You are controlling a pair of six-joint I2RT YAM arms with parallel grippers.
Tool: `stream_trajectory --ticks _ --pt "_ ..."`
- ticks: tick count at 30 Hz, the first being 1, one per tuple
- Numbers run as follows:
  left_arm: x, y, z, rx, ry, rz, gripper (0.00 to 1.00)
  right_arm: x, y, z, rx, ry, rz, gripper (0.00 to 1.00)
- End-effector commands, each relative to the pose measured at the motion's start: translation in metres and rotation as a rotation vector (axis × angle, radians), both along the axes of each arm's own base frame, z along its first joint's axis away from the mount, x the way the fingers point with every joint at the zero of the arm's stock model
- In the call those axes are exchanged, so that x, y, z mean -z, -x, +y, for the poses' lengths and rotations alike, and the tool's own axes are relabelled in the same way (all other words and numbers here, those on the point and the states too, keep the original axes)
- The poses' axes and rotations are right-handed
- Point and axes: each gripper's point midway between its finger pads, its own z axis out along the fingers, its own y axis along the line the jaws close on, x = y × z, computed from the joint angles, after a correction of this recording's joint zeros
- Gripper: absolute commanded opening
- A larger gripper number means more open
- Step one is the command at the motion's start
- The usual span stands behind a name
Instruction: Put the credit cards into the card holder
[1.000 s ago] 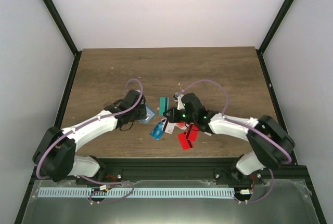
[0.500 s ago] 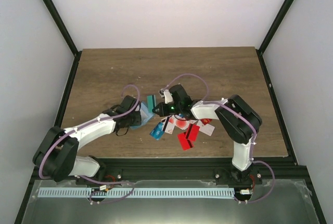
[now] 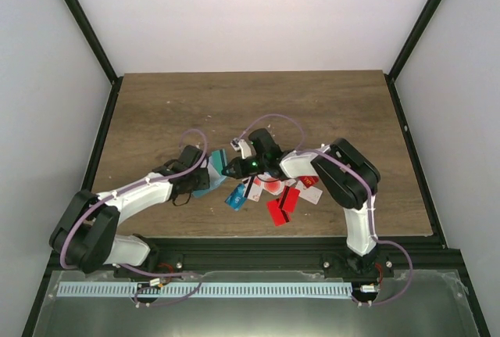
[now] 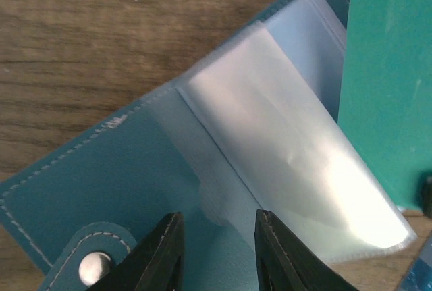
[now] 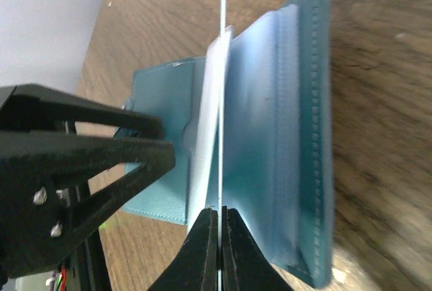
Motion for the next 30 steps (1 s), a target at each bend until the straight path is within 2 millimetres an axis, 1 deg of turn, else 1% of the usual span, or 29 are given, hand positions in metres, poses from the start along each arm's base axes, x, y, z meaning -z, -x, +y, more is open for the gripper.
stream_trajectory --ticks 1,7,9,10,13,16,19,21,24,26,28,30 --pt "0.003 -0.01 0.015 -0.073 -0.01 -0.017 0.3 -0.013 0.007 0.021 -0.075 -0.074 -0.007 0.01" --pt "0.011 -0.026 0.028 -0.122 -0.011 -0.011 0.26 -0.004 0.005 0.029 -0.117 -0.081 -0.006 0.01" --pt "0.017 -0.031 0.028 -0.124 -0.018 -0.002 0.25 -0.002 0.008 0.031 -0.144 -0.095 0.003 0.01" --pt "0.021 -0.033 0.027 -0.12 -0.017 0.006 0.23 -0.001 0.009 0.032 -0.154 -0.1 0.007 0.01" --pt "0.03 -0.032 0.016 -0.074 0.021 0.035 0.15 -0.001 0.014 0.033 -0.176 -0.115 0.018 0.01" --pt "0.031 -0.028 -0.001 -0.011 0.106 0.035 0.14 -0.007 0.018 0.031 -0.183 -0.128 0.028 0.01" --pt "0.033 -0.02 -0.018 0.059 0.181 0.058 0.12 -0.012 0.023 0.026 -0.176 -0.125 0.038 0.01" --pt "0.036 -0.013 -0.027 0.102 0.211 0.07 0.1 -0.012 0.026 0.021 -0.163 -0.11 0.04 0.01" --pt "0.037 -0.001 -0.04 0.174 0.236 0.082 0.09 -0.007 0.029 0.012 -0.137 -0.075 0.047 0.01" --pt "0.035 0.007 -0.049 0.229 0.242 0.091 0.09 -0.003 0.034 0.007 -0.132 -0.06 0.062 0.01" --pt "0.029 0.014 -0.057 0.273 0.239 0.085 0.09 -0.001 0.038 0.003 -0.124 -0.053 0.07 0.01" --pt "0.02 0.016 -0.058 0.276 0.229 0.071 0.1 -0.002 0.039 0.002 -0.122 -0.051 0.072 0.01"
